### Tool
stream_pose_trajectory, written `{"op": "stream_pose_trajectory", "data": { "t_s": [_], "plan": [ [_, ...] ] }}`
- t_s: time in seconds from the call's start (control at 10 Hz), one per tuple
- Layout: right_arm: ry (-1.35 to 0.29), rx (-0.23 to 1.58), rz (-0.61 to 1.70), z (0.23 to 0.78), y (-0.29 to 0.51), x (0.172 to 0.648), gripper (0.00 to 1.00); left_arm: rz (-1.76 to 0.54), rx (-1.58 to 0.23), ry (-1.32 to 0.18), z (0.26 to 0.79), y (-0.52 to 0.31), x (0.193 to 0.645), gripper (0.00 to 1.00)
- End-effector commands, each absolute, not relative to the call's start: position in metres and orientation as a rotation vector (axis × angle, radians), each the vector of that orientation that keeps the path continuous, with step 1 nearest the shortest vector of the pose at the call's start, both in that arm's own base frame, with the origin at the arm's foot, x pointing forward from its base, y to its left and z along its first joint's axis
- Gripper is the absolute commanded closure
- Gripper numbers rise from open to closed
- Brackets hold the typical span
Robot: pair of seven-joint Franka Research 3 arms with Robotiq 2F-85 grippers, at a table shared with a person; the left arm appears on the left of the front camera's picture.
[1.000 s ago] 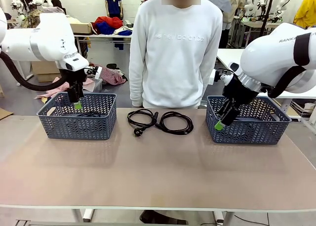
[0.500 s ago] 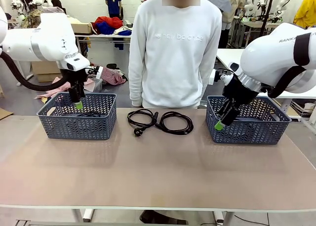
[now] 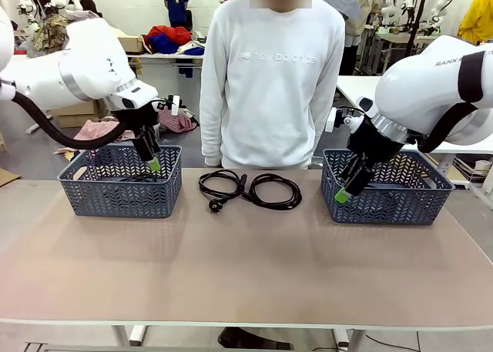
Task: Organize the cables according to human instructions.
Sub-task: Pick up a bundle of cables and place it in the basket indicated by the human.
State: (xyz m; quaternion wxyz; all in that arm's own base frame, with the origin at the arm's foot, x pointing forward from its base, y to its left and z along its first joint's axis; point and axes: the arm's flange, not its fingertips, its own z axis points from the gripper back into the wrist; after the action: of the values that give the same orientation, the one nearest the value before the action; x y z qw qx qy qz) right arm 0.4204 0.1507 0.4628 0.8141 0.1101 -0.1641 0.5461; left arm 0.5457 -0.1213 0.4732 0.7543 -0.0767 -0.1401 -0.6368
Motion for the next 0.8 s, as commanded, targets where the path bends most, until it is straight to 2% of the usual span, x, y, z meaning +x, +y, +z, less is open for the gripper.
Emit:
{"op": "stream_pose_trajectory", "data": {
  "t_s": [0.0,0.2,0.7],
  "plan": [
    [-0.349,0.230,1.153,0.464,0.151,0.420,0.00,-1.363,-0.202,-0.376,0.470,-0.133,0.515,0.00],
    [-0.349,0.230,1.153,0.464,0.151,0.420,0.00,-1.303,-0.231,-0.426,0.466,-0.150,0.494,0.00],
    [-0.349,0.230,1.153,0.464,0.151,0.420,0.00,-1.277,-0.248,-0.402,0.456,-0.184,0.469,0.00]
  ]
}}
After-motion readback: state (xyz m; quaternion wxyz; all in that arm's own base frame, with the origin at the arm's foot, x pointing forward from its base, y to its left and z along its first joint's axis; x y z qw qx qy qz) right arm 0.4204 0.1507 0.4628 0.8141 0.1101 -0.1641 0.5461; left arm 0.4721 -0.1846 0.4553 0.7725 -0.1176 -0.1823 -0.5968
